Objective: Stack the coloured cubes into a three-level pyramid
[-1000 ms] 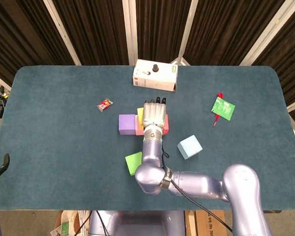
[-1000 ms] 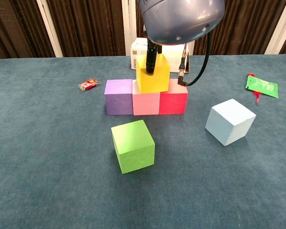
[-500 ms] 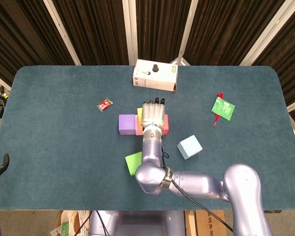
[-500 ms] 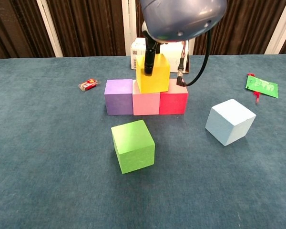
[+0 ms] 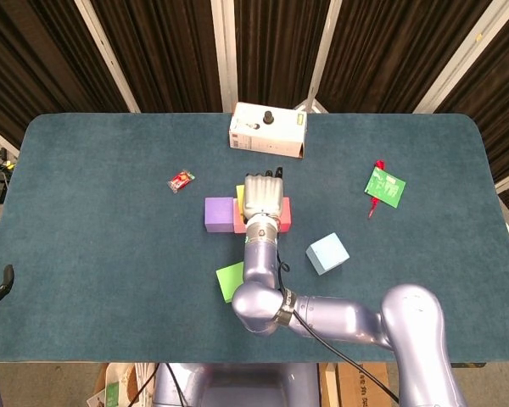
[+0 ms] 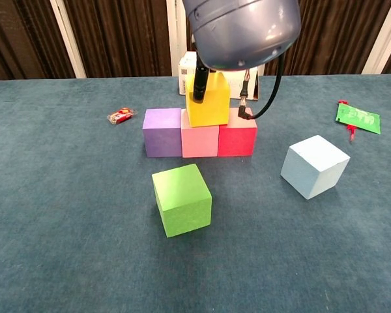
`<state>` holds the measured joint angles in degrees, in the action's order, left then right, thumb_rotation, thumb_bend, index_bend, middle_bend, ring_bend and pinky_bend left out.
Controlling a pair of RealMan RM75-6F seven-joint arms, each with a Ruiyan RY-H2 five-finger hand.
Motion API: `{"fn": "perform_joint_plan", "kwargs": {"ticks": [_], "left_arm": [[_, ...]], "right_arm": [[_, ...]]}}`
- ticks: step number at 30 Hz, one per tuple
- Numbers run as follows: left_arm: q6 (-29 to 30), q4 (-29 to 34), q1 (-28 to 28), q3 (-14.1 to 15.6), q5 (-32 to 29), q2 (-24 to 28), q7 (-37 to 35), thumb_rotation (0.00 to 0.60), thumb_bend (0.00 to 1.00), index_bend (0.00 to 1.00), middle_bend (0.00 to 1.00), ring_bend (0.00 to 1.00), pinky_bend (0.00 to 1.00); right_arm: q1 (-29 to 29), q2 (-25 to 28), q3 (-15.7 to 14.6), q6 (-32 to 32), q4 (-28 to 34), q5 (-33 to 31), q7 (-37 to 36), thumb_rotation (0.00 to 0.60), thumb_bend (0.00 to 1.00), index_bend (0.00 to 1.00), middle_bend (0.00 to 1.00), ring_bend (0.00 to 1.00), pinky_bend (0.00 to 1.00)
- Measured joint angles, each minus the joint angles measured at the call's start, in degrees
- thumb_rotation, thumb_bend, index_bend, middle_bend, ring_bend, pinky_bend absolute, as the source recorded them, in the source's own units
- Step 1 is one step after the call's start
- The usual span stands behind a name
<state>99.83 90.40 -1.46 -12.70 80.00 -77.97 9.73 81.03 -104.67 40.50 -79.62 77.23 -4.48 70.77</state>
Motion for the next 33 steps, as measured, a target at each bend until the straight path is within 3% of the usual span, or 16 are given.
{"fn": "perform_joint_plan", "kwargs": {"ticks": [16,33], "left_arm": [[-0.27,0.34,0.05,0.08,-0.13,0.24,-0.25,0.600,0.41,0.03,0.00,0.00,0.00],[-0.74,0.86,0.17,0.01,-0.52,0.98,-0.99,0.600,0.41,0.03,0.00,0.00,0.00]], "right_arm": [[0.85,0.82,0.92,-4.78,2.99,-0.27,1.73,0.600,0.29,0.37,0.42,0.21,0.00],[3.02,-2.30,2.83,-8.33,0.20,-1.34,2.98,0.600,0.29,0.37,0.43,0.21,0.00]]}}
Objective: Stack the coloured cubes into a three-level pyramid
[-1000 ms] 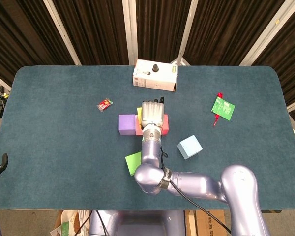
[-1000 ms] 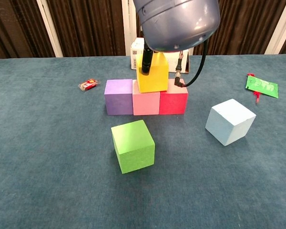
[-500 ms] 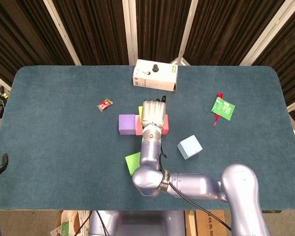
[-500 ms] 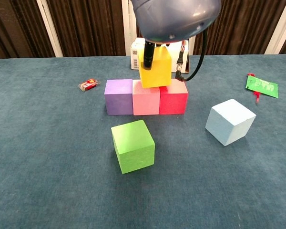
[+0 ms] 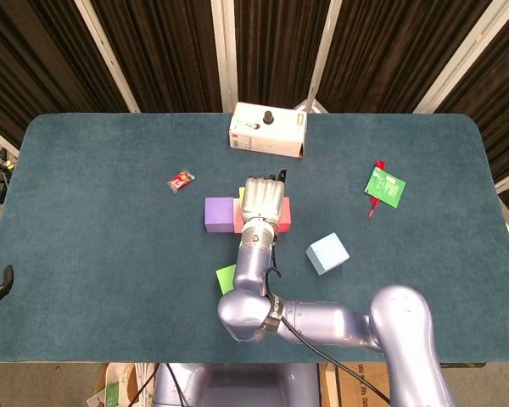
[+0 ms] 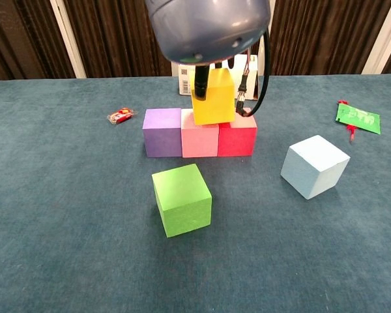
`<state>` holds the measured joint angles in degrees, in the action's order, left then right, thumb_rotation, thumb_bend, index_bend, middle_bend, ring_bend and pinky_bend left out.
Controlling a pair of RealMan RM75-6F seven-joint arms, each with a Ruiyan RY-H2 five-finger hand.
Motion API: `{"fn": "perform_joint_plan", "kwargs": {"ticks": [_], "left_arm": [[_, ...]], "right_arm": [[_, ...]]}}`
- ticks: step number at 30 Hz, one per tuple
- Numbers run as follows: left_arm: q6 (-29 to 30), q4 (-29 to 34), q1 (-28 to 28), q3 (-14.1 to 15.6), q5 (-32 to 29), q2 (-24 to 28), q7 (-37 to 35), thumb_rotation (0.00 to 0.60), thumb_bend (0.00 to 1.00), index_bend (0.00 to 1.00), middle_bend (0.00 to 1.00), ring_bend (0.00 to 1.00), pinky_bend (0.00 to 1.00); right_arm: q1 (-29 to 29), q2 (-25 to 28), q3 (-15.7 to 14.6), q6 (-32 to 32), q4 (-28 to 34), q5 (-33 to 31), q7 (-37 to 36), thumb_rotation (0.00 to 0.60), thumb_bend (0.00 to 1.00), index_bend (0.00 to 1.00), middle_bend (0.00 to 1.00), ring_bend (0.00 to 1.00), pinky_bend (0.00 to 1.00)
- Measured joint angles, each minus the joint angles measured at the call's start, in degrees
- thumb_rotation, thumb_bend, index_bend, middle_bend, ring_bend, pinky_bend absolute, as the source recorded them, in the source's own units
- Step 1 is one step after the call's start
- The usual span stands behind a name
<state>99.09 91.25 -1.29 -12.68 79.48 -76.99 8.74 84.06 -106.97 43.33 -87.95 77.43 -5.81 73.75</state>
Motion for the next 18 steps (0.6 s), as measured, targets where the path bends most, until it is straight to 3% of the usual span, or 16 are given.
{"fn": "perform_joint_plan", "kwargs": {"ticks": [18], "left_arm": [[0.06,0.01,0.02,-0.23,-0.37,0.11,0.15,0.600,0.41,0.03,0.00,0.00,0.00]], "right_arm": [[0.84,-2.22,1.17,1.63,-3.83,1.98,-0.84,0.600,0.29,0.37,0.42,0.21,0.00]]}}
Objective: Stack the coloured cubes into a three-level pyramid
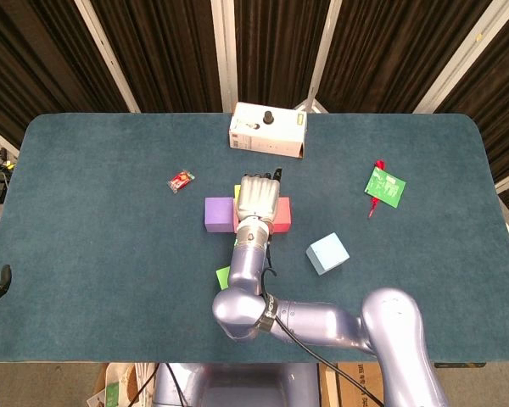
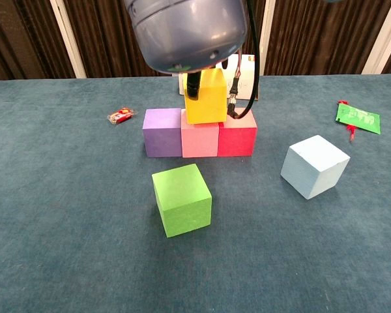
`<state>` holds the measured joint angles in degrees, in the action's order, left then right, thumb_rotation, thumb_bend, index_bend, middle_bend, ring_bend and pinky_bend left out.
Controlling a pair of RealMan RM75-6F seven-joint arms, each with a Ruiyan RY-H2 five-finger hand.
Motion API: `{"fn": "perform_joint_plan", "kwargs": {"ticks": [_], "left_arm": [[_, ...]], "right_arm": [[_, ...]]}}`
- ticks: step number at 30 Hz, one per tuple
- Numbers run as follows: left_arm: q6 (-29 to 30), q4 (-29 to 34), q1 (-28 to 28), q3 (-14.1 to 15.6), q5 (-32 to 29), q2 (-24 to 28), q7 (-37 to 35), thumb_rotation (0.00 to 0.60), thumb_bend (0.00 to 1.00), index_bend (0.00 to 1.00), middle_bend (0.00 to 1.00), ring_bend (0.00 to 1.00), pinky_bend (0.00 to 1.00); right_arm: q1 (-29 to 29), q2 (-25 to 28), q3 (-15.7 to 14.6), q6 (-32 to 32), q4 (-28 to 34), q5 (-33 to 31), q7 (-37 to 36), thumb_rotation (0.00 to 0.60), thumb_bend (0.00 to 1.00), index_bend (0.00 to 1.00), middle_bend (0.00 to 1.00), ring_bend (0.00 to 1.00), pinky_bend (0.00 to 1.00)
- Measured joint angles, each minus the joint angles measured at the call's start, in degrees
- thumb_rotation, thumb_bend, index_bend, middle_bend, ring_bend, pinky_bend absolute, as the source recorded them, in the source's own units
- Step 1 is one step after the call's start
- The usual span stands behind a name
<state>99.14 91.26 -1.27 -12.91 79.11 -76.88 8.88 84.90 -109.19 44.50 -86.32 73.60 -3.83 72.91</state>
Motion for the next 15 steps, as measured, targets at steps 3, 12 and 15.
{"fn": "perform_joint_plan", "kwargs": {"ticks": [3,12,15], "left_arm": [[-0.01,-0.02,-0.01,0.00,-0.02,0.00,0.06,0.600,0.41,0.03,0.00,0.00,0.00],[0.11,-0.06,0.01,-0.08,-0.10,-0.02,0.11,0.600,0.41,0.03,0.00,0.00,0.00],[0.10,-0.11,-0.03,-0.04,-0.05,-0.09,0.26,0.600,0.41,0.03,0.00,0.00,0.00]], "right_arm": [[-0.06,-0.15,0.11,0.33,-0.37,0.10,0.10,0.600,0.29,0.37,0.42,0.21,0.00],[-0.61,-0.36,0.09,0.96,-1.03,0.04,0.84,0.600,0.29,0.37,0.42,0.21,0.00],[-0.86,-0.36,0.09,1.04,-1.11,0.08,1.01,0.600,0.29,0.37,0.42,0.21,0.00]]}}
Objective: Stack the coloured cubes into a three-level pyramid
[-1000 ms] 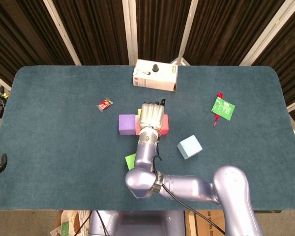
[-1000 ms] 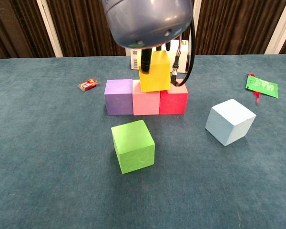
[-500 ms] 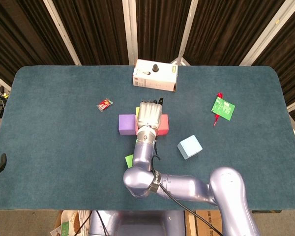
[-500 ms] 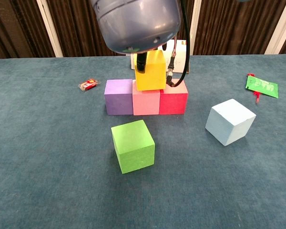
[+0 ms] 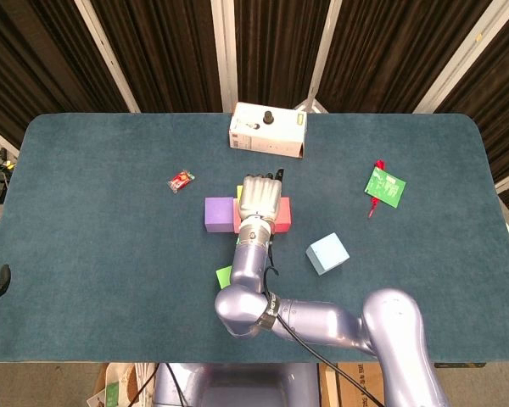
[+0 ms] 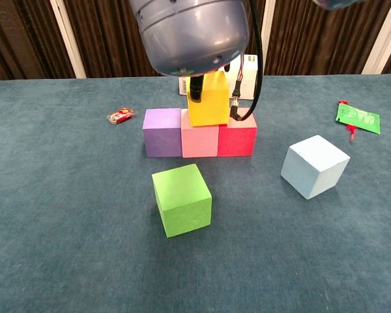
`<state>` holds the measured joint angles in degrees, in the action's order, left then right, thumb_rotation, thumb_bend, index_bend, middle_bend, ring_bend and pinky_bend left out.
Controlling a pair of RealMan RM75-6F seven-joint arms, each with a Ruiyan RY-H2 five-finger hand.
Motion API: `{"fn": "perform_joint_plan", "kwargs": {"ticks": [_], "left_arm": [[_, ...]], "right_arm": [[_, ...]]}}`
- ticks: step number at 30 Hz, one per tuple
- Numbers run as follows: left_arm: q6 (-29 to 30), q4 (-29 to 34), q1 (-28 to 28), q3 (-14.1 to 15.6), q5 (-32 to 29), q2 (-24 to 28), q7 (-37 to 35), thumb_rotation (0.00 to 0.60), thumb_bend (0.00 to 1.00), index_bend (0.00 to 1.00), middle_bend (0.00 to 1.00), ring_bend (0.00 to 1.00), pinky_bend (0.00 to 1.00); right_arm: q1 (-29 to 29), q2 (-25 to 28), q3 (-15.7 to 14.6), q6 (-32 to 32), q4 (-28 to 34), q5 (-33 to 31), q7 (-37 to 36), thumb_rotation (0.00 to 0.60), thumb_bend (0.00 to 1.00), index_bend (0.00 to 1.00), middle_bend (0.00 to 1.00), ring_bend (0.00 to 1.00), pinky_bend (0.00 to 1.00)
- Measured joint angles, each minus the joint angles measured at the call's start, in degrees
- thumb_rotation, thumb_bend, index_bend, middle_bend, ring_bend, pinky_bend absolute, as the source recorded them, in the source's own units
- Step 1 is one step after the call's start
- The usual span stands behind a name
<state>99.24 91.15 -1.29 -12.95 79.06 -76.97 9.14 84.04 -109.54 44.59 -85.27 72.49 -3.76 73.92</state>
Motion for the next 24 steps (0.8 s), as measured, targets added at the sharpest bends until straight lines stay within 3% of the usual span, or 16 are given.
{"fn": "perform_joint_plan", "kwargs": {"ticks": [24], "left_arm": [[0.26,-0.14,-0.02,-0.14,-0.14,-0.32,0.42,0.600,0.41,0.03,0.00,0.00,0.00]], "right_arm": [[-1.74,0.79,0.13,-0.28,1.52,0.44,0.63,0.600,0.29,0.37,0.42,0.21,0.00]]}}
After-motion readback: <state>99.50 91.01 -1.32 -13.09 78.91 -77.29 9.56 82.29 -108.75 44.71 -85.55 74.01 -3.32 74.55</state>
